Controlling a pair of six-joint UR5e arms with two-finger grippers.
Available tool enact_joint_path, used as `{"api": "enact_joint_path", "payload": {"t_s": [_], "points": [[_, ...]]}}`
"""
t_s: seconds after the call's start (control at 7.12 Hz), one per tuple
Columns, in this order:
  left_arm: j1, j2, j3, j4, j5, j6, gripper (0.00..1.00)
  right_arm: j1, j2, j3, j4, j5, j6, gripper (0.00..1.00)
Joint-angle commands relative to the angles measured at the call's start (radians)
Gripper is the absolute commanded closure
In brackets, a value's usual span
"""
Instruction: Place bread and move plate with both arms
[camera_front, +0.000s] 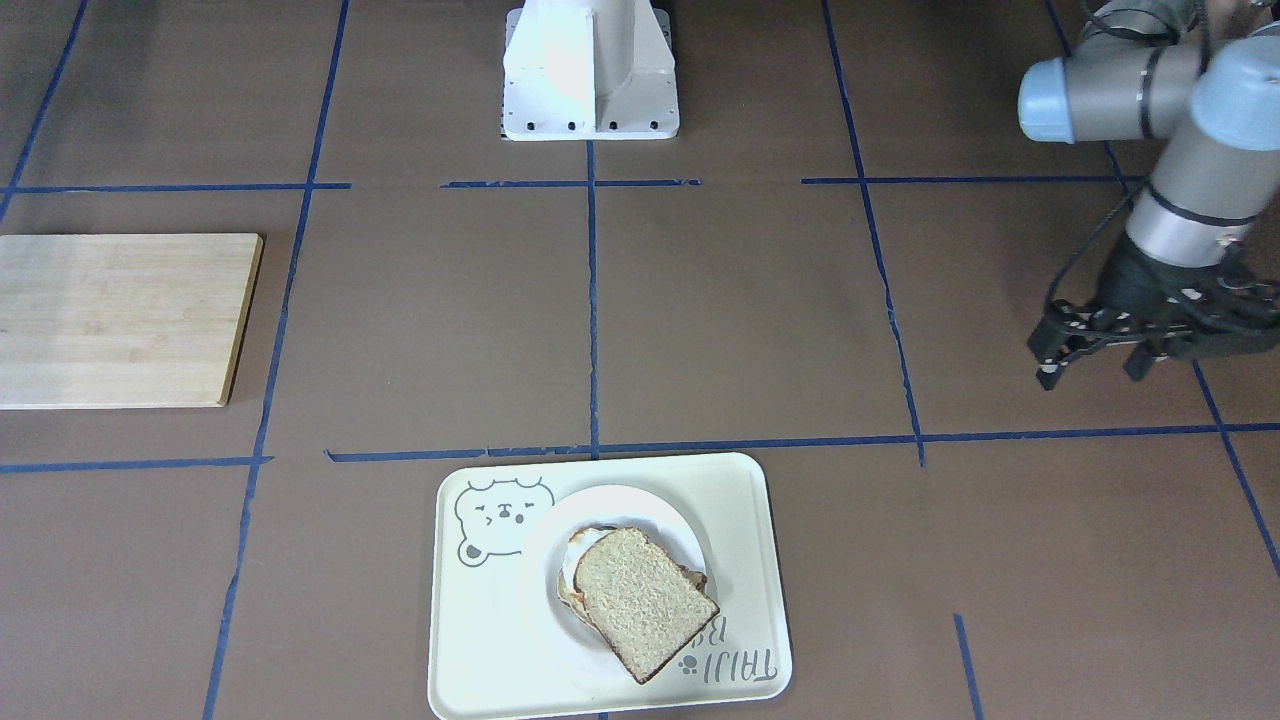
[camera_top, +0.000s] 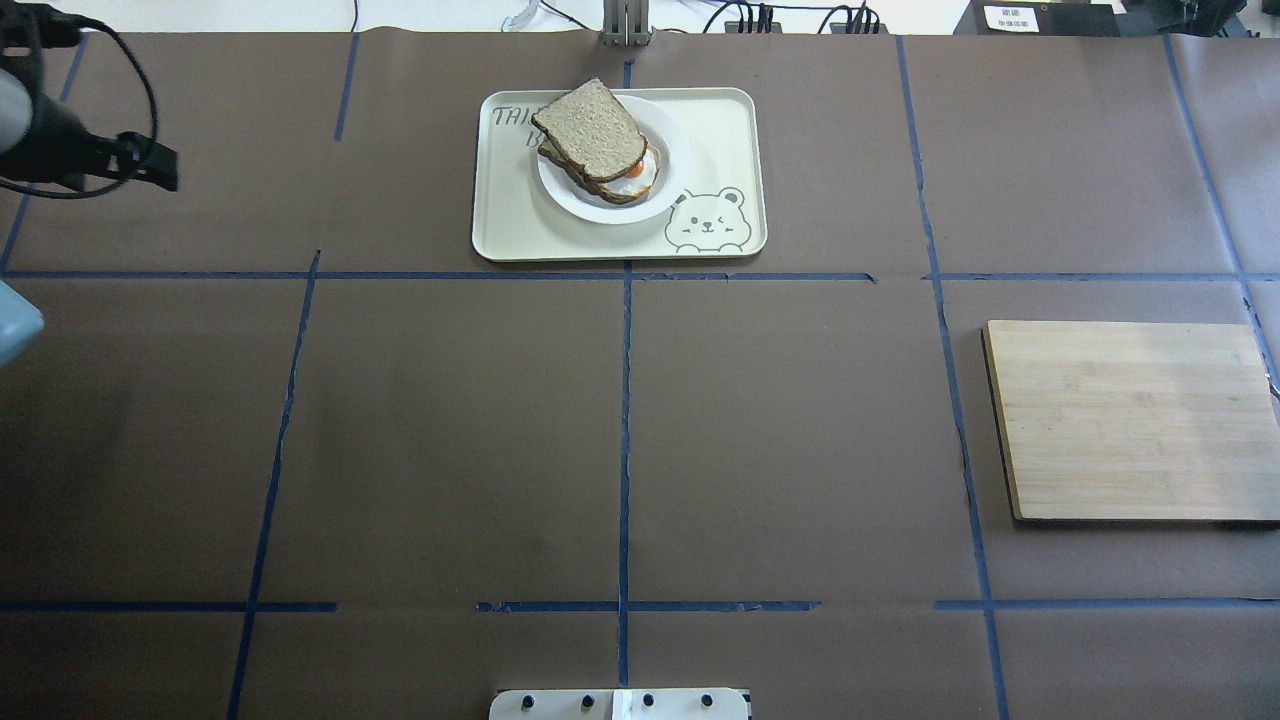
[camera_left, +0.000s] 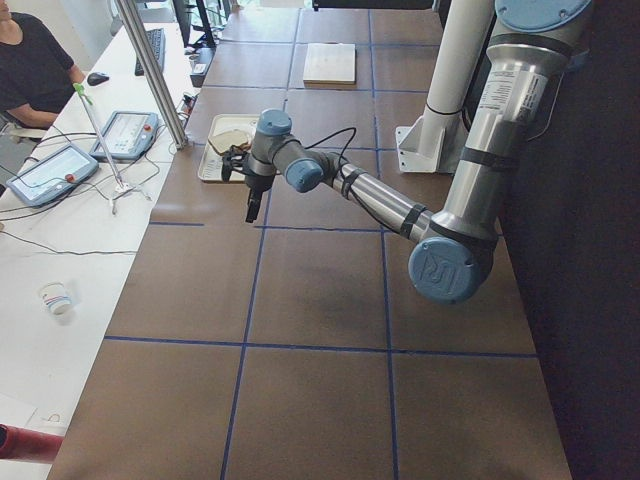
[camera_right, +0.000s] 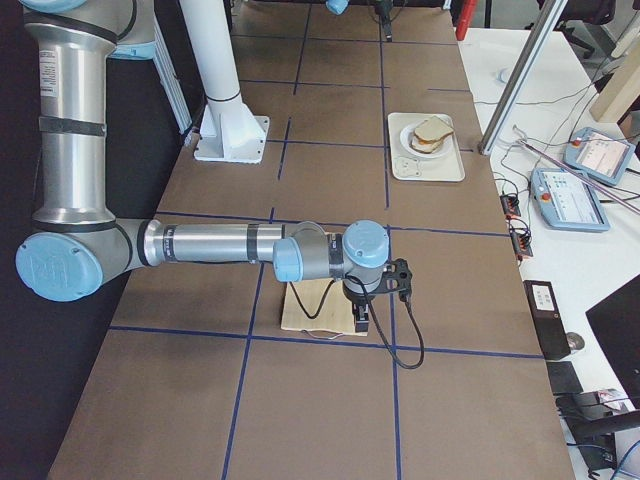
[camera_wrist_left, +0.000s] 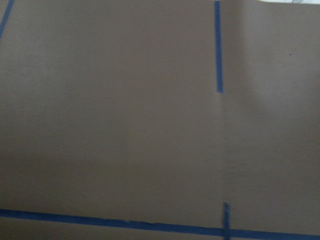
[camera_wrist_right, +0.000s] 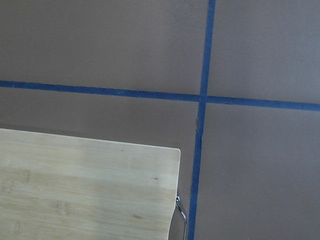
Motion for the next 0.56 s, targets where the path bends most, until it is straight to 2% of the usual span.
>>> {"api": "enact_joint_path", "payload": {"t_s": [0.0,0.14,0.28,0.42], "points": [[-0.235,0.015,0.087,0.171,-0.125,0.438,0.0,0.02,-0.033,0.003,-0.002,0.011,-0.001,0.0],[-0.304,0.015,0.145,0.202,-0.164,0.558,0.0,0.033,-0.021,0.007,-0.064,0.045,0.001,0.0],[-0.393,0.018,0.249,0.204,-0.291,0.693,0.0,0.044,-0.016,0.028,-0.104,0.071,0.001,0.0],[-0.432,0.029,0.315,0.204,-0.333,0.841,0.0,0.046,-0.017,0.038,-0.106,0.071,0.002,0.0]]}}
